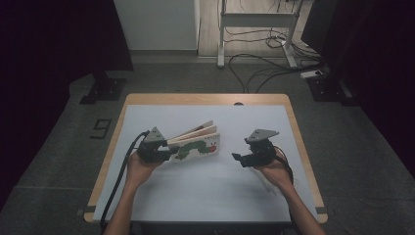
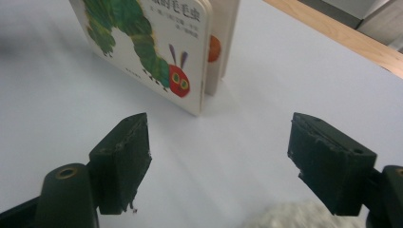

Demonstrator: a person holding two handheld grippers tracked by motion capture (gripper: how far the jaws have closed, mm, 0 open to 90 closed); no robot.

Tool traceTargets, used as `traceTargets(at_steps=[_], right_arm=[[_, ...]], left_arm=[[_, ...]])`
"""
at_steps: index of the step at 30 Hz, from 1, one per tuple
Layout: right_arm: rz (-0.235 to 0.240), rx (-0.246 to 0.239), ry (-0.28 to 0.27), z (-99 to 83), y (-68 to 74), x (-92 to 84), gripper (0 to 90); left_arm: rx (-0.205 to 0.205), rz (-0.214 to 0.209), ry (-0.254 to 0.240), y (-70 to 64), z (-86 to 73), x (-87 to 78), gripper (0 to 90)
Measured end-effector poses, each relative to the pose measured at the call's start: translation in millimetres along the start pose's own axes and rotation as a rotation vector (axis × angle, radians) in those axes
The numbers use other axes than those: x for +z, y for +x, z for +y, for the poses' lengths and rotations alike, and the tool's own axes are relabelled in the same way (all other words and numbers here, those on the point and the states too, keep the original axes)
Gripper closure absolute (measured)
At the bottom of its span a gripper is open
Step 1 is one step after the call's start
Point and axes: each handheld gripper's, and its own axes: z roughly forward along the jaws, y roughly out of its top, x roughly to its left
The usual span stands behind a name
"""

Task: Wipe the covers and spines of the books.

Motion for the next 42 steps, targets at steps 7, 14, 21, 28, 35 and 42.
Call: traceTargets(at_steps=[7, 14, 21, 28, 35, 42], right_arm=[[-0.048, 0.030, 0.014, -12.8, -13.9, -21.1, 20.7], [-0.131, 0.068, 0.047, -29.4, -30.4, -35.6, 18.9], [-0.182, 0.113, 0.103, -49.4, -39.3, -34.0, 13.2], [-0.155, 0.168, 0.154, -72.0, -45.6, -16.4, 14.6], [-0.170, 0.193, 0.219, -88.7, -45.5, -3.8, 44.3], [-0.171, 0.182, 0.216, -84.8, -41.8, -8.8, 63.9]], left_arm=[[0.002, 0.000, 0.004, 0.8, -0.3, -0.5, 60.3], [0.012, 0.001, 0.006, 0.7, -0.7, -1.1, 62.2], [0.025, -0.006, 0.006, 1.0, -2.2, -3.2, 65.7], [0.029, -0.006, 0.005, 1.5, -3.1, -4.4, 69.3], [0.031, -0.008, 0.004, 1.5, -3.4, -4.5, 69.7], [0.023, -0.015, -0.002, 2.9, -4.3, -4.3, 69.2]])
